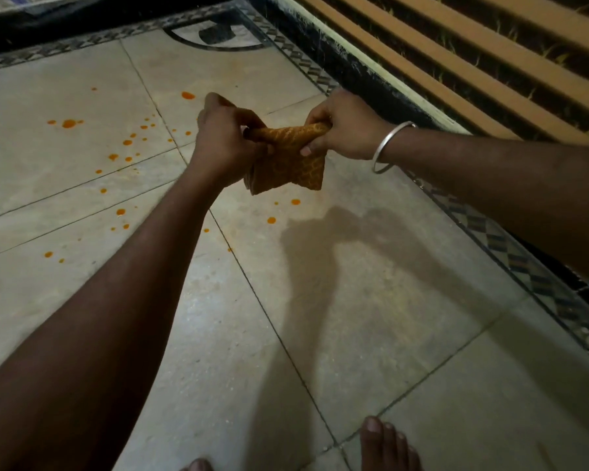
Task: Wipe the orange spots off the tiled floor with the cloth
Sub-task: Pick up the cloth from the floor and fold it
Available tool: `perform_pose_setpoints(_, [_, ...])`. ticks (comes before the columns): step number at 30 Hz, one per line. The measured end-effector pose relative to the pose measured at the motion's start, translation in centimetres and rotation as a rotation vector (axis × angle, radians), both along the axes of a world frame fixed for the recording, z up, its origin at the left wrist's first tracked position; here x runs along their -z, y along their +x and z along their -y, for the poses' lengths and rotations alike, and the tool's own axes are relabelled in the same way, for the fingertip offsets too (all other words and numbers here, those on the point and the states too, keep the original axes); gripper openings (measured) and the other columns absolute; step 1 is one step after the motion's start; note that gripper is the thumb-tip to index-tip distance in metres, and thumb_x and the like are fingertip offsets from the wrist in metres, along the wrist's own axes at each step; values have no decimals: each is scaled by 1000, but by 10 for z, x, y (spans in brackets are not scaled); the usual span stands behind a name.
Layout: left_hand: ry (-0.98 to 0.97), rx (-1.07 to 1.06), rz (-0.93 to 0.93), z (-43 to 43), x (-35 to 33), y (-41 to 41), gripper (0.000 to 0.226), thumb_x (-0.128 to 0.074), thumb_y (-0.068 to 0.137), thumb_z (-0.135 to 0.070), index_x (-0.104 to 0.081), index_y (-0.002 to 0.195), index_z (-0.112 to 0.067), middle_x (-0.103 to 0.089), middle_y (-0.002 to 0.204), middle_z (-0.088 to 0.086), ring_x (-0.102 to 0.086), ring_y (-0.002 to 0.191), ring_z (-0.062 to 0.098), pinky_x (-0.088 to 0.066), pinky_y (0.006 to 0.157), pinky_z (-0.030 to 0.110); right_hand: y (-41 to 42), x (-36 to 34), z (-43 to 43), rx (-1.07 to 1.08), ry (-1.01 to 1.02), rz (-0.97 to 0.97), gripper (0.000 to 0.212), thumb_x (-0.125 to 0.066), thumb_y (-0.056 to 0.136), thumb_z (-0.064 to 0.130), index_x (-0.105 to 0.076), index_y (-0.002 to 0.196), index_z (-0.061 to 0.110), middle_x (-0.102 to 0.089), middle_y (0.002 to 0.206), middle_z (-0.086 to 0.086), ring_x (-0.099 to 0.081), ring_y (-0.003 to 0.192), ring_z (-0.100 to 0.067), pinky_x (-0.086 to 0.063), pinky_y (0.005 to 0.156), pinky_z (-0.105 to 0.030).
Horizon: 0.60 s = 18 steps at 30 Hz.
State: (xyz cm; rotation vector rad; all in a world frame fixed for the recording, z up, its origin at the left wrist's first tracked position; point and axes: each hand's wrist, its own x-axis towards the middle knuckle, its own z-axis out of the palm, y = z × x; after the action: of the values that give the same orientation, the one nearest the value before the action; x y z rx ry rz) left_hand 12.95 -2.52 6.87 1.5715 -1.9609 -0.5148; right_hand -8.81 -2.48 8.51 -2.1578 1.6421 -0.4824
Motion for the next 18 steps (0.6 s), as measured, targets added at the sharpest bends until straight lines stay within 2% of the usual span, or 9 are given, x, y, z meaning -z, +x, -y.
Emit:
perform_pose_setpoints(2, [19, 67, 42, 1, -3, 2, 30, -79, 89, -26, -74, 117, -14, -57, 124, 8, -52, 115, 19, -43, 82, 22, -4, -4, 5, -2, 116, 33, 24, -81, 80, 26, -74, 101, 16, -70, 102, -6, -68, 94, -22, -61, 81, -38])
perform_pose_setpoints(4, [59, 131, 51, 3, -6, 2, 26, -79, 89, -21, -76, 113, -11, -66, 102, 3, -63, 99, 19, -42, 69, 21, -8, -4, 10, -9, 232, 90, 23, -78, 84, 17, -74, 105, 10, -73, 100, -8, -73, 91, -20, -64, 75, -35])
perform_pose_setpoints(6, [54, 150, 106, 12, -8, -3, 24, -82, 85, -18, -78, 108, -12, -68, 91, 1, -64, 90, 20, -40, 71, 26, -13, -3, 16, 4, 267, 114, 21, -78, 84, 9, -75, 104, 8, -75, 98, -10, -74, 88, -20, -64, 73, -33])
perform_pose_setpoints(9, [67, 170, 173, 26, 1, -9, 28, -75, 83, -3, -80, 108, -12, -73, 95, 6, -65, 90, 20, -40, 74, 25, -17, 6, 25, 26, 218, 46, 20, -78, 82, 6, -78, 101, 14, -76, 93, -3, -73, 83, -15, -63, 75, -30])
perform_pose_setpoints(11, [32, 184, 183, 32, 9, -13, 35, -66, 80, 5, -81, 107, -13, -78, 100, 9, -69, 93, 24, -43, 76, 26, -18, 14, 28, 36, 113, -30, 24, -75, 82, 6, -80, 102, 17, -73, 90, 3, -66, 80, -11, -55, 73, -27])
perform_pose_setpoints(15, [-87, 102, 72, 42, 25, -21, 38, -64, 84, 5, -81, 111, -15, -79, 105, 7, -72, 97, 25, -53, 83, 31, -24, 34, 27, 89, -85, 49, 33, -63, 84, 5, -78, 109, 22, -75, 98, 1, -64, 83, -10, -55, 76, -27])
perform_pose_setpoints(18, [-143, 112, 69, 36, 56, -25, 35, -69, 87, 3, -80, 113, -17, -79, 106, 3, -72, 96, 23, -54, 83, 32, -30, 61, 20, 76, -54, 44, 32, -63, 90, 12, -74, 117, 23, -75, 102, 1, -65, 89, -12, -55, 83, -30])
